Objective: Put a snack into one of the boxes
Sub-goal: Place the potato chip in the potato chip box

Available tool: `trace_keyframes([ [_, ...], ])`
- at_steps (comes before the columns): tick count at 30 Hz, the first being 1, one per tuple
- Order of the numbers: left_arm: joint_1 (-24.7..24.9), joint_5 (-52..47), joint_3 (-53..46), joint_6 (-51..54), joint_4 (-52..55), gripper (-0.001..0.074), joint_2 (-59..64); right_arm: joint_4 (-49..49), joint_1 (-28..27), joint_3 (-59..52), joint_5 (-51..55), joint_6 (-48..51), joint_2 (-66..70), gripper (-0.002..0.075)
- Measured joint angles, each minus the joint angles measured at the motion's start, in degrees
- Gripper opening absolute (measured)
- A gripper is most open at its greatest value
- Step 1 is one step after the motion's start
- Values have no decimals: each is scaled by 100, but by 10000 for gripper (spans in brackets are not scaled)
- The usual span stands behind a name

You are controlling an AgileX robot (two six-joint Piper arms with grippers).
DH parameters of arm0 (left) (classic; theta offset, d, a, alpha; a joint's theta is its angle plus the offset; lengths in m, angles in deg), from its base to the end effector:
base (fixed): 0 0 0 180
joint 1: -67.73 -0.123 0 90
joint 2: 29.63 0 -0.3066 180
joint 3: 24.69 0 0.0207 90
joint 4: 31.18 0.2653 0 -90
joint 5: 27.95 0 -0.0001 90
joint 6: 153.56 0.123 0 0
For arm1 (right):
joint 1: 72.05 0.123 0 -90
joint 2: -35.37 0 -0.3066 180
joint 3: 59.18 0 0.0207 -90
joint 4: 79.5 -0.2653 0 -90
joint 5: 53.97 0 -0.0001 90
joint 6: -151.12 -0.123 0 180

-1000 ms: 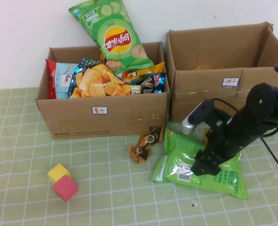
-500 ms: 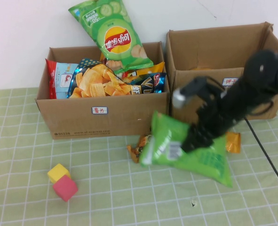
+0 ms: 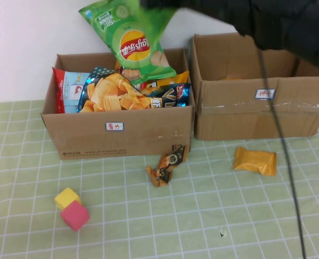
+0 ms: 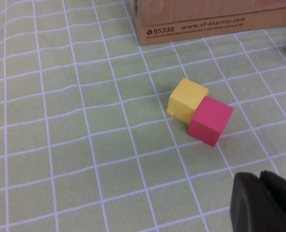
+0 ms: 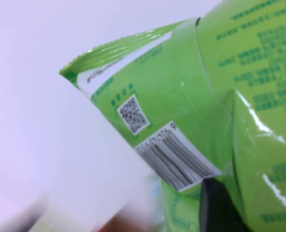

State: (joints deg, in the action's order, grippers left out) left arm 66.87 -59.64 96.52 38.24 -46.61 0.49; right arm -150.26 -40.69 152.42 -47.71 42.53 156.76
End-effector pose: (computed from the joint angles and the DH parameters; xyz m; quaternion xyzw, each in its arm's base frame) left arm 0.1057 -0.0156 0.2422 0.0181 0.8630 -0.0630 0.5010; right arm 0.4606 0.2957 0.4024 -0.2329 0.6796 0.2190 0.6602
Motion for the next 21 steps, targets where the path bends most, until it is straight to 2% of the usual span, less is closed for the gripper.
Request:
trace_keyframes([
  [3, 0, 0, 0, 0, 0, -2, 0, -1520, -10, 516, -920, 1116, 433, 293],
  [6, 0, 0, 0, 0, 0, -3, 0, -2299, -10, 985, -1244, 1919, 908, 293],
  [12, 0, 0, 0, 0, 0, -2, 0, -2692, 19, 1516, -1075, 2412, 1774, 292],
  [21, 0, 13, 0, 0, 0, -2, 9, -2896, 318, 1562, -1915, 2603, 2084, 291],
])
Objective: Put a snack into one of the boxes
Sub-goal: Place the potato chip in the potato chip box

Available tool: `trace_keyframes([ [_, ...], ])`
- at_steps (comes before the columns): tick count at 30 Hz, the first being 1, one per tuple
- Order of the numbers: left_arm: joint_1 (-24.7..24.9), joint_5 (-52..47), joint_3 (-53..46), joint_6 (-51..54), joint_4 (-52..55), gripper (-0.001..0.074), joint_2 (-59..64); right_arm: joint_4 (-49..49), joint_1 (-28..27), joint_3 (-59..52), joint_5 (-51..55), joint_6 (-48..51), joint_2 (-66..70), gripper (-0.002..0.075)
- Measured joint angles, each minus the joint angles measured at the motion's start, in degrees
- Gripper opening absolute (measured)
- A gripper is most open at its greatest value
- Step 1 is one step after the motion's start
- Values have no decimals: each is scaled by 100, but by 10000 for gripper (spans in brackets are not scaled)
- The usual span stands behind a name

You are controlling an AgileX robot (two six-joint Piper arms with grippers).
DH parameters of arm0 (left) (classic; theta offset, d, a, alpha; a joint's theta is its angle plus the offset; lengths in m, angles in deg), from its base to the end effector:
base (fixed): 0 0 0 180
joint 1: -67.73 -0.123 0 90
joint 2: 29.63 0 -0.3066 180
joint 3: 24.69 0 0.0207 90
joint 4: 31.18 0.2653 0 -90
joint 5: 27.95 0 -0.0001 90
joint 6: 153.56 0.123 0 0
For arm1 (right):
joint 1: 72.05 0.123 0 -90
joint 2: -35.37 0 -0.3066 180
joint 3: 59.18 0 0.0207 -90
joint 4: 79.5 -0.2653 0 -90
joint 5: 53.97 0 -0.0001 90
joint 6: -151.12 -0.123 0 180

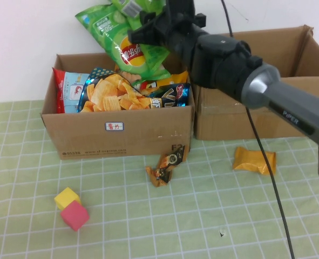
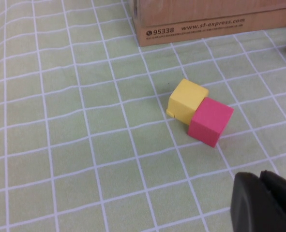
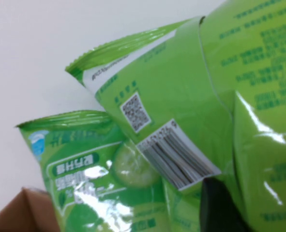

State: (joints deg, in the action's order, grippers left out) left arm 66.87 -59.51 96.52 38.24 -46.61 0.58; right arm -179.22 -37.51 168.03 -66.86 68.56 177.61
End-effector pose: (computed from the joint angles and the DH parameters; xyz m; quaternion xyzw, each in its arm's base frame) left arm 0.1060 -0.0156 0.2423 0.0178 0.8628 -0.0628 0.5013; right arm 0.5322 0.3336 0.2930 -0.1354 0.7370 0.1301 0.6493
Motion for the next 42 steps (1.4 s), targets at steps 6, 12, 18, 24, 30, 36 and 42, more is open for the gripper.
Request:
trace_keyframes([
  [6, 0, 0, 0, 0, 0, -2, 0, -9, 236, -50, -99, 496, 97, 291],
  [12, 0, 0, 0, 0, 0, -2, 0, -35, 591, -174, -1457, 1003, 121, 314],
  [18, 0, 0, 0, 0, 0, -2, 0, -177, 728, -218, -2084, 1104, 121, 372],
  [24, 0, 0, 0, 0, 0, -2, 0, -192, 739, -247, -1961, 992, -11, 368],
  [30, 0, 0, -8, 0, 0, -2, 0, -192, 749, -260, -1577, 613, -131, 367],
  [36, 0, 0, -8, 0, 0, -2, 0, -192, 749, -270, -1696, 568, -226, 356],
  [42, 0, 0, -8, 0, 0, -2, 0, -192, 749, -294, -1828, 251, -252, 398],
])
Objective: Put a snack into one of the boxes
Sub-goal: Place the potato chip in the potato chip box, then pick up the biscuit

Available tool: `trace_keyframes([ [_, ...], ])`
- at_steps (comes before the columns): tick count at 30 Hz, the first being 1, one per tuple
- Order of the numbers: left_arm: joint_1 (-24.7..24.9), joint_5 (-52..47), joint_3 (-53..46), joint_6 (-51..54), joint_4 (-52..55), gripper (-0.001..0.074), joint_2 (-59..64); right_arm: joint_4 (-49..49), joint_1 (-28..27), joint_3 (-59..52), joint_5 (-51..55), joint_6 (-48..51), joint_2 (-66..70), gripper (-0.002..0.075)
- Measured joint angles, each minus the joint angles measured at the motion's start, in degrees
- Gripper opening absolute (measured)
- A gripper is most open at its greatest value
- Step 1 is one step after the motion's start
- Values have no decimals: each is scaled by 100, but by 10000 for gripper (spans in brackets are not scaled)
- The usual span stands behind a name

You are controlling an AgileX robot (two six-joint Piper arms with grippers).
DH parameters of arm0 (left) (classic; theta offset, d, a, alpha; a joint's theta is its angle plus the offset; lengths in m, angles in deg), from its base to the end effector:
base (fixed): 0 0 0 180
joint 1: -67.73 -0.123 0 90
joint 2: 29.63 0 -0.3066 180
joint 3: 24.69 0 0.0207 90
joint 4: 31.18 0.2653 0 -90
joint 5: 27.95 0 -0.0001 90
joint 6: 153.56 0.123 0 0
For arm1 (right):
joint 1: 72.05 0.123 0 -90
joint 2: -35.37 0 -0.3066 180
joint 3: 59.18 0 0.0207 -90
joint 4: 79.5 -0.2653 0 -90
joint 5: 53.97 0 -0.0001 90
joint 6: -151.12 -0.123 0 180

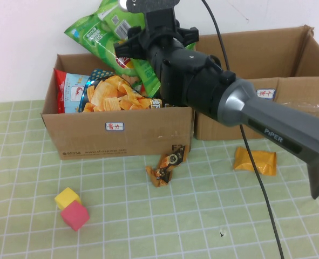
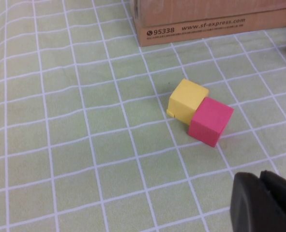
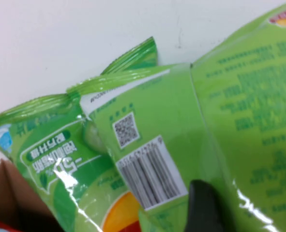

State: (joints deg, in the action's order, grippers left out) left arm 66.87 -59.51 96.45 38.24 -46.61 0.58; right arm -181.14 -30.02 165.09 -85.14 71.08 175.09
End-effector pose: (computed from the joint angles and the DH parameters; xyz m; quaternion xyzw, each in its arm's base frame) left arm 0.1060 -0.0156 0.2418 0.0178 0.8631 -0.0629 0.5007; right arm 0.4900 0.3578 0.2939 -0.0922 0.7643 0.0456 0.6366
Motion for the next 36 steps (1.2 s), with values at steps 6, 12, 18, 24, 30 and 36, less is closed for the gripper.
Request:
trace_keyframes([
  [6, 0, 0, 0, 0, 0, -2, 0, 0, 47, -675, 221, 55, -407, 410],
  [12, 0, 0, 0, 0, 0, -2, 0, 0, 57, -1108, 261, 131, -564, 411],
  [18, 0, 0, 0, 0, 0, -2, 0, 0, 68, -1228, 153, 160, -723, 411],
  [24, 0, -12, 0, 0, 0, -2, 0, 0, 114, -1232, 103, 160, -966, 412],
  [30, 0, -12, 0, 0, 0, -2, 0, 0, 172, -1232, -48, 244, -1128, 412],
  [36, 0, -12, 0, 0, -13, -2, 0, 0, 418, -1260, -932, 1188, -1533, 371],
])
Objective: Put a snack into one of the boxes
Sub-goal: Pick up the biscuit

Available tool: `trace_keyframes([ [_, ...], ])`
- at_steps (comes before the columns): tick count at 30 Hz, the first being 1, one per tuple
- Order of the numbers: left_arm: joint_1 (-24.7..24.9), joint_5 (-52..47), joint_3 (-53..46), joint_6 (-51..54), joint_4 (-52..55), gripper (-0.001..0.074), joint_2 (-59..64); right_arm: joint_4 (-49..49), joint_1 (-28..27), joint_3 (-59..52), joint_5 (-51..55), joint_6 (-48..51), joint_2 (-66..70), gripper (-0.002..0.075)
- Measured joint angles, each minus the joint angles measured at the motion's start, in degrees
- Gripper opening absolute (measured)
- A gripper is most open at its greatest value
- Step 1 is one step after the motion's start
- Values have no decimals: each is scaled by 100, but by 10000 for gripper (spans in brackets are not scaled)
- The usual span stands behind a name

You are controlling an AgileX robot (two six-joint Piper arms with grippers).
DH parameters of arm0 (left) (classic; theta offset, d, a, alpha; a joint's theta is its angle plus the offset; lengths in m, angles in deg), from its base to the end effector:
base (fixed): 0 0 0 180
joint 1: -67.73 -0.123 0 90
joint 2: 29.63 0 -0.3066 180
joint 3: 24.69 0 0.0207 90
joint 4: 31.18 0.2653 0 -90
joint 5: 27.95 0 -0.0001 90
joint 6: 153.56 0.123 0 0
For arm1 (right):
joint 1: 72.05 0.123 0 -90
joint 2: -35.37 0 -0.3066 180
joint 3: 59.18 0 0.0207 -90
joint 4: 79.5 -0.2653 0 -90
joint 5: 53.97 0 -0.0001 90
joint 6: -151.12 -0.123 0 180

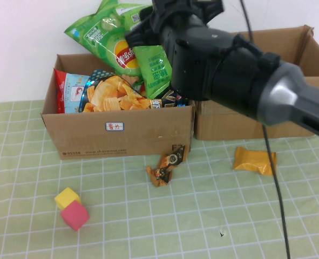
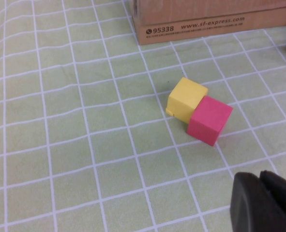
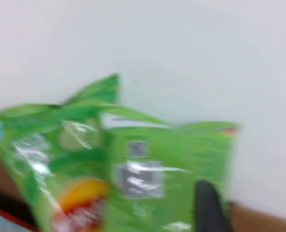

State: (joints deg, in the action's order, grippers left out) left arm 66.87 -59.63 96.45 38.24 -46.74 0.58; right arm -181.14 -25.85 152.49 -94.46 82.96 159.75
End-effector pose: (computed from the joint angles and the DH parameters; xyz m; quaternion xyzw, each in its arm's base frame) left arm 0.1058 -0.0158 0.2417 0.0174 0.8636 -0.0640 0.4999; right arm 0.4245 0.3298 0.3637 -0.1374 0.7513 -0.0488 0.6436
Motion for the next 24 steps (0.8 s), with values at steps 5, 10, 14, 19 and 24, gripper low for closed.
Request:
trace_keyframes([
  [5, 0, 0, 0, 0, -47, -2, 0, 0, 659, -493, -1479, 1322, -429, 74],
  [10, 0, 0, 0, 8, -73, -2, 0, -9, 1112, -1506, -2095, 1846, -574, 9],
  [14, 0, 0, 0, 8, -73, -2, 0, -9, 1125, -2674, -1857, 1412, -972, 1],
  [19, 0, 0, 0, 12, -73, -2, 0, -9, 1125, -4388, -1078, 417, -2124, -1],
  [24, 0, 0, 0, 12, -73, -2, 0, -9, 1125, -5639, -851, -667, -3002, -2],
])
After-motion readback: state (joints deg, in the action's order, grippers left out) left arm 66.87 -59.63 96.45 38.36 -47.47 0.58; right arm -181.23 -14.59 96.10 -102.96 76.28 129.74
